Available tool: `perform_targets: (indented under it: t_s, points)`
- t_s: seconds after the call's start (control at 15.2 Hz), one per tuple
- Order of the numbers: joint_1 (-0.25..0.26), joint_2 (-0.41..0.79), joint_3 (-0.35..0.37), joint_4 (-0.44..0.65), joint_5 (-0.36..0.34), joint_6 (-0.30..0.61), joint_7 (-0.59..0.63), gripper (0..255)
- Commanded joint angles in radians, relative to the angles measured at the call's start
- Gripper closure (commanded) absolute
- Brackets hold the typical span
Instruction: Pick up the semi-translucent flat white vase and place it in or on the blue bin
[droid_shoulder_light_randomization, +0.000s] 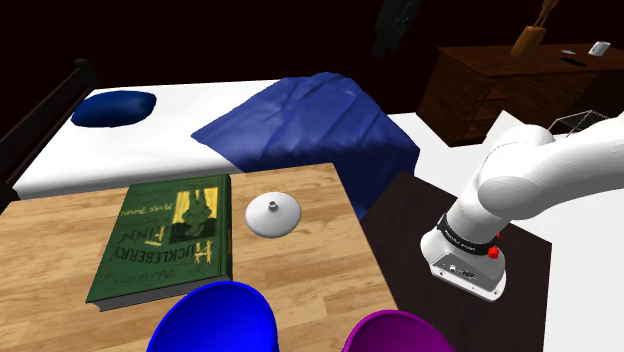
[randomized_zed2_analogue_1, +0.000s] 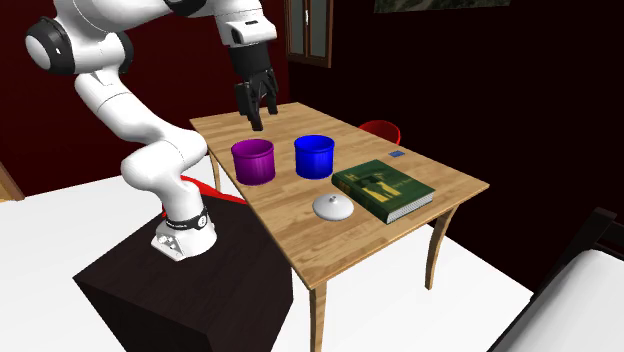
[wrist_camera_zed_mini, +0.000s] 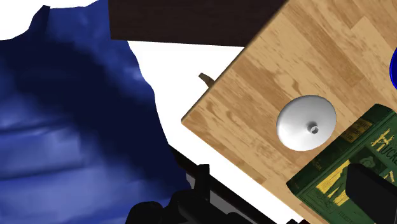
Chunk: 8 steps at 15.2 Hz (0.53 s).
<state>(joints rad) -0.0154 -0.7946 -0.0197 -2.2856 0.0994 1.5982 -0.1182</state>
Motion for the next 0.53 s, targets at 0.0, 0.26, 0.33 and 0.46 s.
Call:
perform_targets:
  t_s: [0.0,0.26,0.33,0.46]
  points:
    - [0.000,0.000,0.000,0.000,0.000,0.000,0.000,0]
    - [0.017,0.042,0.066,-0.068,0.029,0.098,0.055,0]
    - [0.022,0.055,0.082,-0.083,0.036,0.123,0.069,0]
    - [0.031,0.087,0.115,-0.108,0.050,0.174,0.097,0]
